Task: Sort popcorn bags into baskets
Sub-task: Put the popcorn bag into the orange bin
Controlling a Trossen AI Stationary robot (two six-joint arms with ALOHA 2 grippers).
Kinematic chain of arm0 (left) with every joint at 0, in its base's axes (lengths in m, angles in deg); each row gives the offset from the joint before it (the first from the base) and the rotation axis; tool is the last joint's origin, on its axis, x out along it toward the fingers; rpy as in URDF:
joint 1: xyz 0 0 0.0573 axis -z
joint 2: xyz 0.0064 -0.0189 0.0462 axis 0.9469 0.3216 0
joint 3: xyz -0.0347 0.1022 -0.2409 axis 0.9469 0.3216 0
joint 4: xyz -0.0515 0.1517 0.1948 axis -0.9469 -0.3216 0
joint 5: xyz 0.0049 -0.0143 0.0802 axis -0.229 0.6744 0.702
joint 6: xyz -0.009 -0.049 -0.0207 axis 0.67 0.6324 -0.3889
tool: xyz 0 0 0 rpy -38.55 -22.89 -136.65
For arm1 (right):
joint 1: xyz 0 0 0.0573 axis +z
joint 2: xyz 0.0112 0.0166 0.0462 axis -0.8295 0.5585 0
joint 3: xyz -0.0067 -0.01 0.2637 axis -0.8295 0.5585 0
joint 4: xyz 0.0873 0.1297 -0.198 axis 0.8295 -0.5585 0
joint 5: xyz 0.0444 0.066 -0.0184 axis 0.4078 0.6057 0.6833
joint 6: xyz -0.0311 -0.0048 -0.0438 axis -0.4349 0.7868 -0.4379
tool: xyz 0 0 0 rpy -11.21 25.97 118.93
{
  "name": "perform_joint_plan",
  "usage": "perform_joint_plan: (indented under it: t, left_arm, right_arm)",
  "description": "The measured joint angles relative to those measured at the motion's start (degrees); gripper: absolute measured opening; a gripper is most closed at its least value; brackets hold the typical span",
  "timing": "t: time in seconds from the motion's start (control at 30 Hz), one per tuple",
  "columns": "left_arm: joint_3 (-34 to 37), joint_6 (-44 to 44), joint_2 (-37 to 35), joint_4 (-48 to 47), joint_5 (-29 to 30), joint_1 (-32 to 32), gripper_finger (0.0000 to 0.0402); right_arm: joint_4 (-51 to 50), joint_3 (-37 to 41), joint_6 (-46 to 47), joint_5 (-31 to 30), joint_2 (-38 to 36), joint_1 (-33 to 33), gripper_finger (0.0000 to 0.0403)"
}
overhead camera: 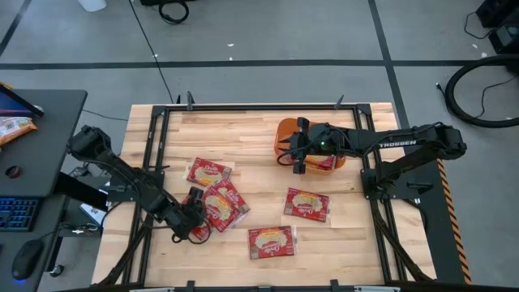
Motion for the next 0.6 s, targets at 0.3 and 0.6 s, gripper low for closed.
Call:
perform_joint_plan:
  t: [0.3,0.6]
  left_arm:
    - [-0.3,-5.2,5.1,-1.4,4.5,0.3,0.0147]
    - [-1.0,-3.3,5.9,-2.3,7.9,0.2,0.0019]
  right_arm:
    - [-1.0,0.0,0.0,0.0,0.0,0.5,0.0107]
    - [-2.1,0.0,-1.6,1.0,0.5,5.2,0.0107]
